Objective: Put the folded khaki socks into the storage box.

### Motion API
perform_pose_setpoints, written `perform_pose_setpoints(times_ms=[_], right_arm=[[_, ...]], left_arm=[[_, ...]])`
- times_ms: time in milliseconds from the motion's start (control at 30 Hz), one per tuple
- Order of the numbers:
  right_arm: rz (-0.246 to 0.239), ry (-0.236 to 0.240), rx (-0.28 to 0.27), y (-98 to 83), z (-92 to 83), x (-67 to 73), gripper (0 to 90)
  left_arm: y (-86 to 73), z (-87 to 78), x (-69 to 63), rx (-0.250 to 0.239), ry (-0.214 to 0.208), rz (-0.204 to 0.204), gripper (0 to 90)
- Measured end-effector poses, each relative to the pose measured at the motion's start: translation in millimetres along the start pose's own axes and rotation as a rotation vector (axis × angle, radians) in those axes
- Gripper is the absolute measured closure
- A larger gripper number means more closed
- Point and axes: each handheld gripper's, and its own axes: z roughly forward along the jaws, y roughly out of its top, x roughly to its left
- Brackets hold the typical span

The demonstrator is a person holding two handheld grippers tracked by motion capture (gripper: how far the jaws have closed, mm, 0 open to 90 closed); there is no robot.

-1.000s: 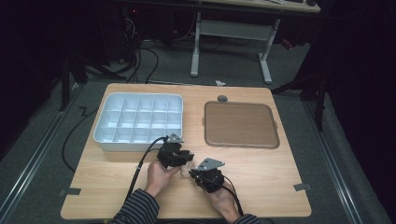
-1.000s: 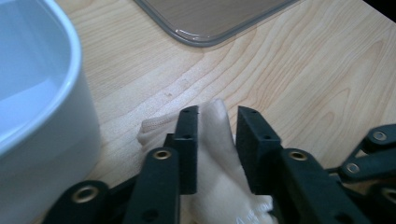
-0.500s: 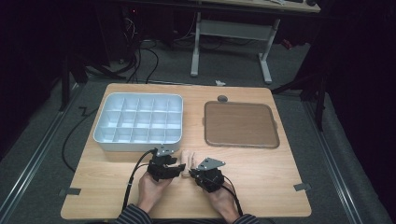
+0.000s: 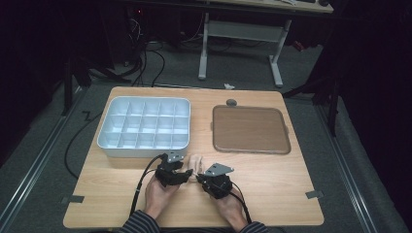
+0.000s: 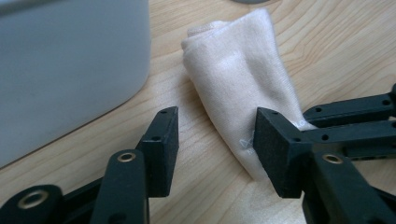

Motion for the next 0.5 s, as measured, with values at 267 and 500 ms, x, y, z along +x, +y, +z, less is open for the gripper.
perform_pose_setpoints(times_ms=[267, 500], right_arm=[[-0.004, -0.008, -0.010, 0.9, -2.1, 1.8, 84.7], [-0.005, -0.006, -0.013, 1.2, -4.3, 2.5, 84.6]], left_arm=[[5.7, -4.3, 8.7, -0.068, -0.065, -0.091, 41.4], [13.3, 0.3, 9.6, -0.063, -0.081, -0.107, 37.4]])
